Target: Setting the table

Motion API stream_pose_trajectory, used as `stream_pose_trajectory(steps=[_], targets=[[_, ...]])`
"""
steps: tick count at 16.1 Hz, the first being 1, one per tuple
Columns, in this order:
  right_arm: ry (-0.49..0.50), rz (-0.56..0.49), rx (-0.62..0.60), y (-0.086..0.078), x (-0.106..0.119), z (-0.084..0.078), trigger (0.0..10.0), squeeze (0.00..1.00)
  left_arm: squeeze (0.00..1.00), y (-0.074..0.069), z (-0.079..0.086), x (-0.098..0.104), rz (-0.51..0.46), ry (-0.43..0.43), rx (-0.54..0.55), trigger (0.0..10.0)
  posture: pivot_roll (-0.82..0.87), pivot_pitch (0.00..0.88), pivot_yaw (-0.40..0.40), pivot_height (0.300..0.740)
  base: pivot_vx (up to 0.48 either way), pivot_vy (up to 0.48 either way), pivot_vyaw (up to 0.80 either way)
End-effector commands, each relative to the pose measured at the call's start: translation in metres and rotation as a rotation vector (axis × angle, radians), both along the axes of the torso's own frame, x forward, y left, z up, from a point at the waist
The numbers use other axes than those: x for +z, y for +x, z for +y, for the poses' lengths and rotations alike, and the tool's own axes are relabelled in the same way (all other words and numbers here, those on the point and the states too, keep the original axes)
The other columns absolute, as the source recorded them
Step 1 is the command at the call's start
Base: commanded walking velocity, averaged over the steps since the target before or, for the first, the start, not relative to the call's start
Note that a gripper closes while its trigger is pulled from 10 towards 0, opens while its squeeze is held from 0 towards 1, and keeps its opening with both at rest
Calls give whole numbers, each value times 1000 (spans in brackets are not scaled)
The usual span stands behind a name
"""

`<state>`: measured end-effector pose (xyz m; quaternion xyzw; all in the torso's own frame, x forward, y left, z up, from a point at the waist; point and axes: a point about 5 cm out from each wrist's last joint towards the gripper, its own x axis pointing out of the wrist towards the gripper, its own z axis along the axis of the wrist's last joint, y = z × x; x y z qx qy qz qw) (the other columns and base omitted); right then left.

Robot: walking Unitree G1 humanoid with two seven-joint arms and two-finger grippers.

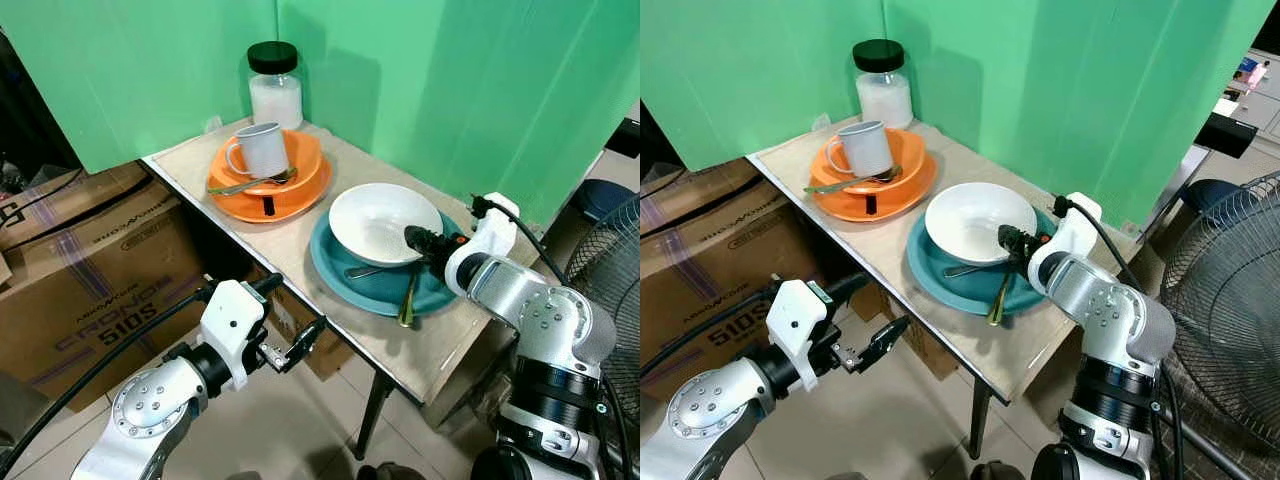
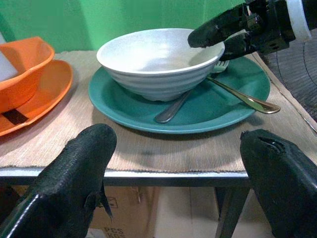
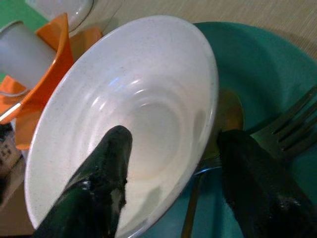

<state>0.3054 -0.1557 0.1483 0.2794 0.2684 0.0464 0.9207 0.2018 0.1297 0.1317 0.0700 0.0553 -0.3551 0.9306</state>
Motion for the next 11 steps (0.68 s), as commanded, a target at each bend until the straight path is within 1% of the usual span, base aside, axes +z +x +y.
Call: stream_pose_trajectory(steps=[1,2,5,11], targets=[[24,10,1,1,1,1,0,0,0,-1,-2,-1,12,0,-29,10000,40,24,10,740,0,0,0],[42,24,-1,0,0,2,0,0,0,-2,-3,-1,26,-10,-42,10000,42,24,10,740,0,0,0],[69,46,-4,-3,-3,5,0,0,0,-1,-2,0,23,-10,-39,10000,42,23,9,740,0,0,0],[71,63,-3,-6,-7,8,0,0,0,-1,-1,-1,21,-1,-38,10000,44,25,12,740,0,0,0]])
